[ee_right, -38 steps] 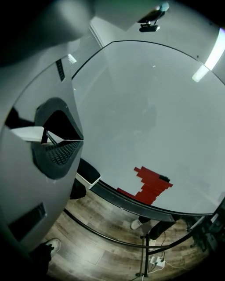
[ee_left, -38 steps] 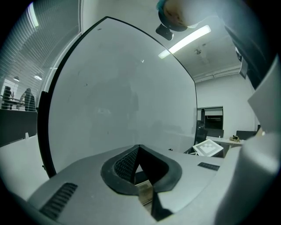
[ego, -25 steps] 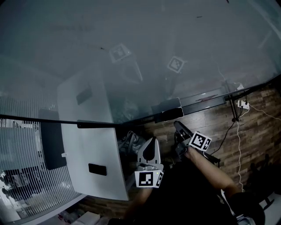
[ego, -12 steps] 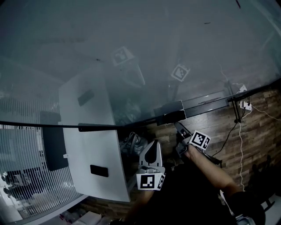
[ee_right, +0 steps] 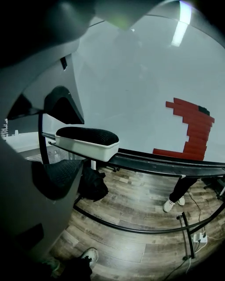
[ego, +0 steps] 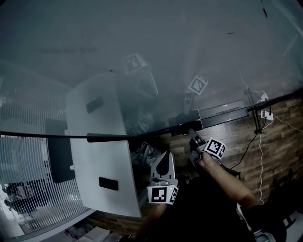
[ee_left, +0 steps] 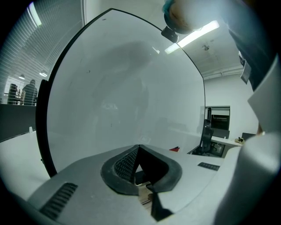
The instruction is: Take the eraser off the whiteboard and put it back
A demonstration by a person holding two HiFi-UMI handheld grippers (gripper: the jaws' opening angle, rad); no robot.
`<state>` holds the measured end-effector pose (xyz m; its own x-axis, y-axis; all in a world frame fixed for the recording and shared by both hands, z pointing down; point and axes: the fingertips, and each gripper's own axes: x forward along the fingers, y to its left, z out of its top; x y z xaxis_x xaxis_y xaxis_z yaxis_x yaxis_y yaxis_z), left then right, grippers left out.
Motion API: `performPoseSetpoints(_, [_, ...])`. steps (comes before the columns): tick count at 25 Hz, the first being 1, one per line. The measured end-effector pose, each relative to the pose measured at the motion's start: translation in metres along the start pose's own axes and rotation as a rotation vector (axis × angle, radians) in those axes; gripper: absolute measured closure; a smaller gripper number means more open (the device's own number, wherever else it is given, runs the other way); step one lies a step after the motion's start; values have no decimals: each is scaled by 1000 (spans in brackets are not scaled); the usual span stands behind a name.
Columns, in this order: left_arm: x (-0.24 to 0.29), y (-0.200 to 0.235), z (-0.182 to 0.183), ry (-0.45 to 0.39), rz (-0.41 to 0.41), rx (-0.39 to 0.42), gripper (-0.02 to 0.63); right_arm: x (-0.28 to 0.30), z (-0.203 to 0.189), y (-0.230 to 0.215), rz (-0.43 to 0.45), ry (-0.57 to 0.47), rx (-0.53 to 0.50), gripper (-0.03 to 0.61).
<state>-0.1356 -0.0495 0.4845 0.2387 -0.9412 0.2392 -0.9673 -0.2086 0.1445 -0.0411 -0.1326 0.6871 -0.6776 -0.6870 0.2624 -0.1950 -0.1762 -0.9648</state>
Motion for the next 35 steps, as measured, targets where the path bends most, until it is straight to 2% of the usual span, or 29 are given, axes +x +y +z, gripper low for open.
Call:
performPoseSetpoints(11, [4, -1, -1, 3, 7, -4, 612, -2, 6, -4, -25, -4, 38, 377])
performPoseSetpoints(29, [2, -9, -4, 4, 4, -7, 612, -11, 3, -2, -5, 3, 54, 379])
performPoseSetpoints(35, [2, -11, -4, 4, 2, -6, 612, -13, 4, -2, -5, 1, 53, 415])
